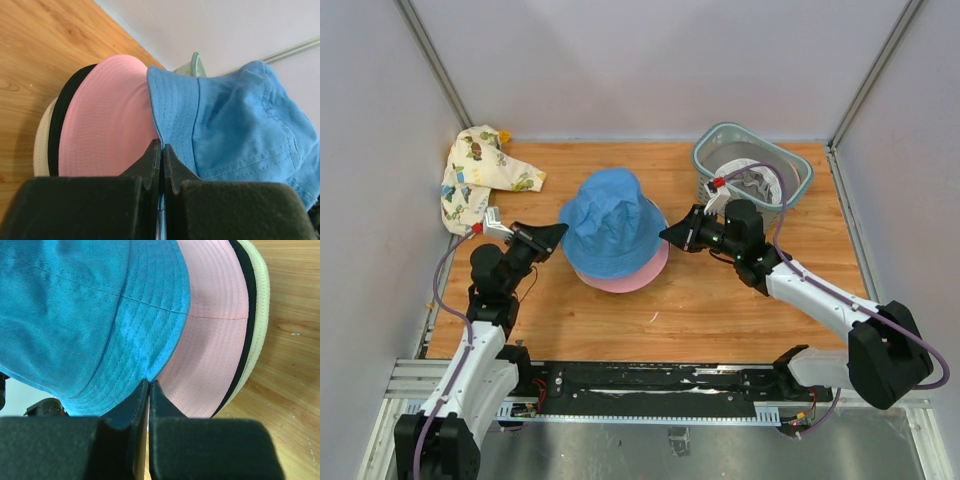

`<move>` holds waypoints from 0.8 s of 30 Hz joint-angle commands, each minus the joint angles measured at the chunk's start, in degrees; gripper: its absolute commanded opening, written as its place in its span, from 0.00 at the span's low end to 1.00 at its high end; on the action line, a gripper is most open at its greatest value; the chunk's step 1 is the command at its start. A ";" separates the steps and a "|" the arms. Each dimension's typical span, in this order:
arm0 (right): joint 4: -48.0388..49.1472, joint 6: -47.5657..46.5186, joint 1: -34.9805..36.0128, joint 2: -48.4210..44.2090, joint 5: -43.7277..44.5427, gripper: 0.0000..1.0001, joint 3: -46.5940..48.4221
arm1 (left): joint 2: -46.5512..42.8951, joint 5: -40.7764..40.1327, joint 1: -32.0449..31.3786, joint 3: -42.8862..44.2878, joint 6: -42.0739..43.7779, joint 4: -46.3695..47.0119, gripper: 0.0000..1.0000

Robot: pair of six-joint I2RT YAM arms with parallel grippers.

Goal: Stack the hats
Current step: Stack the hat on the hat.

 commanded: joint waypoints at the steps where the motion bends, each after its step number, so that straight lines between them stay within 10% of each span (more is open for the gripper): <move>1: -0.60 -1.75 -0.88 0.16 1.28 0.01 1.41 | 0.91 -2.67 0.65 -1.35 1.86 -2.31 0.00; 24: 2.75 -1.39 -3.78 5.83 0.54 0.00 -1.52 | 12.42 -0.12 0.64 -5.93 0.43 4.44 0.01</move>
